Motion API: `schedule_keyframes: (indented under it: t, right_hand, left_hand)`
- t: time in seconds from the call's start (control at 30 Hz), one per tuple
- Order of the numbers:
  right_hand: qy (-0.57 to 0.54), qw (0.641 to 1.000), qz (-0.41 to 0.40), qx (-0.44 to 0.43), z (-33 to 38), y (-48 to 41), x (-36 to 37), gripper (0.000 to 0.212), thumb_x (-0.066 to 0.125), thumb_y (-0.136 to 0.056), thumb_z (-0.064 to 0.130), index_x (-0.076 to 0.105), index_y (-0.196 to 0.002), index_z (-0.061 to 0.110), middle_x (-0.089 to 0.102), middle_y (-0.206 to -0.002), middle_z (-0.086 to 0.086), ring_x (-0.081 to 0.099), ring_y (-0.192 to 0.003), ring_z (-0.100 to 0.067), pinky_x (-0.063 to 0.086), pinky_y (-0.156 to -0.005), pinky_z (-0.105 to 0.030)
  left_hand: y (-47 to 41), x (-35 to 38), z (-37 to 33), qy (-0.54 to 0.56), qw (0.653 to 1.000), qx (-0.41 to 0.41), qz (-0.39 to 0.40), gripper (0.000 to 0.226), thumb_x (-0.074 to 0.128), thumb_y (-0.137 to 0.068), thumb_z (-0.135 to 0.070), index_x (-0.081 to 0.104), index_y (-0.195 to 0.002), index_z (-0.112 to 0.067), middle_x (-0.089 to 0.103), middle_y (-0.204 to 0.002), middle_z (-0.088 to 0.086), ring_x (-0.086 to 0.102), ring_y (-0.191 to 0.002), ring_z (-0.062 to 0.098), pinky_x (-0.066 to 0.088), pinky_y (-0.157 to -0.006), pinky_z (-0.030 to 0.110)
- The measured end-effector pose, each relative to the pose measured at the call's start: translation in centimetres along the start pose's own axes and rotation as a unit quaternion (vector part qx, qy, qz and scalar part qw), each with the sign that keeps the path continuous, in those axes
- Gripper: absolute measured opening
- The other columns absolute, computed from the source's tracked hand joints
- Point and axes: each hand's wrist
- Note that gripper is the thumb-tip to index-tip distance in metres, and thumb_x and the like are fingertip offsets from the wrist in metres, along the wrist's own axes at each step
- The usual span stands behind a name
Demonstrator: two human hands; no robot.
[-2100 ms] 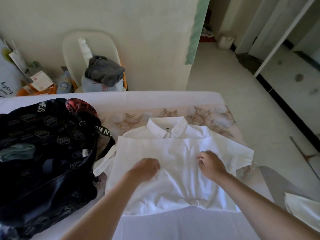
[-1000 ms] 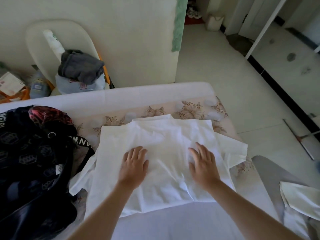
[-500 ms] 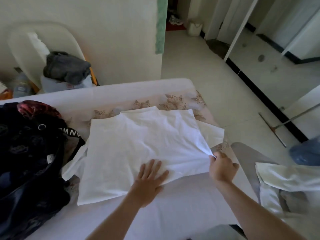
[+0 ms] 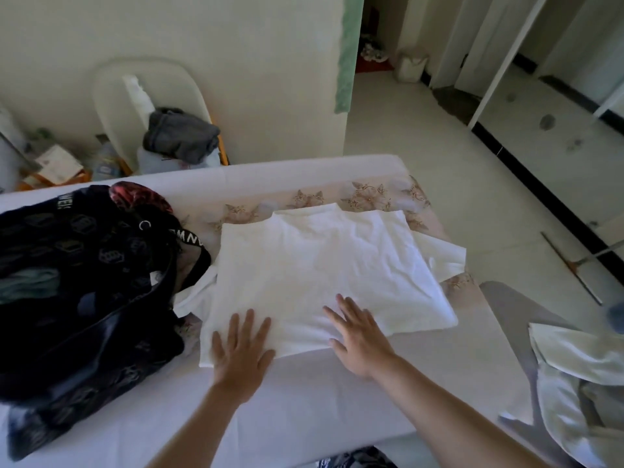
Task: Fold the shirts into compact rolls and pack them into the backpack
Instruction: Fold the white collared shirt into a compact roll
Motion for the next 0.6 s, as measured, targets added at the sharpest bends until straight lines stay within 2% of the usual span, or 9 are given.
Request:
schedule_keyframes:
  t: [0.1, 0.17, 0.23, 0.3, 0.33, 0.4, 0.47, 0.53, 0.6]
  right_hand:
    - [0.023, 0.999, 0.038, -0.002, 0.5, 0.4, 1.0, 0.082, 0.014, -0.084, 0.061, 0.02, -0.158, 0.027, -0.003, -0.167, -0.005, -0.002, -0.154, -0.023, 0.01, -0.123, -0.045]
    - [0.022, 0.999, -0.004, -0.032, 0.5, 0.8, 1.3, 0.072, 0.029, -0.086, 0.058, 0.042, -0.15, 0.029, 0.018, -0.165, -0.007, 0.021, -0.151, -0.025, 0.026, -0.118, -0.043]
    - [-0.033, 0.999, -0.012, -0.024, 0.7, 1.2, 0.4, 0.05, 0.045, -0.09, 0.049, 0.061, -0.134, 0.031, 0.041, -0.156, -0.003, 0.038, -0.143, -0.021, 0.038, -0.11, -0.039]
    - [-0.076, 0.996, -0.043, -0.012, 0.5, 1.3, -1.0, 0.042, 0.045, -0.091, 0.041, 0.07, -0.121, 0.025, 0.055, -0.144, -0.002, 0.049, -0.135, -0.022, 0.044, -0.105, -0.039]
    - [-0.069, 0.995, -0.076, -0.01, 0.0, 1.3, -1.6, 0.043, 0.042, -0.089, 0.038, 0.072, -0.116, 0.021, 0.059, -0.139, -0.005, 0.054, -0.13, -0.025, 0.047, -0.101, -0.04]
    - [-0.028, 0.992, -0.118, 0.019, -2.0, 1.6, -2.0, 0.045, 0.041, -0.087, 0.035, 0.07, -0.117, 0.018, 0.057, -0.139, -0.014, 0.055, -0.127, -0.033, 0.049, -0.094, -0.045]
    - [0.012, 0.991, -0.085, 0.103, -4.0, 2.5, -2.2, 0.048, 0.046, -0.091, 0.033, 0.06, -0.133, 0.014, 0.044, -0.15, -0.021, 0.044, -0.137, -0.039, 0.045, -0.099, -0.053]
    - [0.05, 0.984, -0.042, 0.168, -6.2, 4.6, -1.4, 0.058, 0.045, -0.098, 0.038, 0.036, -0.152, 0.016, 0.019, -0.163, -0.02, 0.019, -0.15, -0.037, 0.027, -0.115, -0.053]
    - [0.04, 0.984, 0.024, 0.17, -7.7, 7.3, -1.2, 0.068, 0.041, -0.102, 0.044, 0.011, -0.159, 0.021, -0.005, -0.166, -0.011, -0.005, -0.153, -0.028, 0.008, -0.123, -0.041]
  left_hand:
    - [2.2, 0.9, 2.8, -0.021, 1.0, -0.008, 0.012, 0.065, 0.021, -0.094, -0.066, 0.021, -0.154, -0.041, 0.019, -0.163, -0.001, 0.014, -0.147, 0.027, 0.013, -0.109, 0.057]
    - [2.6, 0.1, 2.5, -0.001, 0.999, -0.032, 0.001, 0.065, 0.042, -0.08, -0.058, 0.043, -0.143, -0.04, 0.035, -0.156, 0.0, 0.027, -0.143, 0.029, 0.024, -0.106, 0.062]
    - [2.2, -1.6, 1.0, 0.028, 0.996, -0.07, -0.037, 0.047, 0.044, -0.072, -0.048, 0.066, -0.111, -0.034, 0.057, -0.134, 0.003, 0.048, -0.125, 0.031, 0.035, -0.098, 0.059]
    - [1.1, -3.0, -0.8, 0.06, 0.992, -0.064, -0.091, 0.032, 0.039, -0.079, -0.038, 0.068, -0.085, -0.025, 0.064, -0.113, 0.005, 0.057, -0.104, 0.032, 0.041, -0.092, 0.051]
    - [0.3, -3.7, -1.8, 0.079, 0.99, -0.047, -0.103, 0.032, 0.038, -0.082, -0.035, 0.067, -0.082, -0.023, 0.064, -0.11, 0.005, 0.058, -0.1, 0.032, 0.042, -0.09, 0.048]
    - [-1.1, -4.2, -4.2, 0.105, 0.989, 0.018, -0.1, 0.036, 0.039, -0.085, -0.039, 0.069, -0.097, -0.023, 0.063, -0.118, 0.005, 0.06, -0.107, 0.032, 0.047, -0.089, 0.044]
    - [-1.9, -4.0, -6.7, 0.088, 0.99, 0.093, -0.053, 0.049, 0.04, -0.089, -0.048, 0.062, -0.126, -0.026, 0.052, -0.143, 0.006, 0.052, -0.129, 0.031, 0.047, -0.098, 0.046]
    - [-1.7, -3.3, -8.8, 0.053, 0.989, 0.133, 0.034, 0.057, 0.039, -0.097, -0.051, 0.033, -0.151, -0.033, 0.014, -0.164, 0.001, 0.018, -0.15, 0.027, 0.026, -0.117, 0.049]
    - [-0.9, -2.5, -9.8, 0.043, 0.988, 0.116, 0.089, 0.063, 0.042, -0.098, -0.046, 0.016, -0.154, -0.037, -0.007, -0.165, -0.002, -0.006, -0.152, 0.023, 0.007, -0.121, 0.048]
Point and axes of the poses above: each hand's wrist, its own y-axis away from the middle knuckle, its own x-axis out of the palm, z = x × y
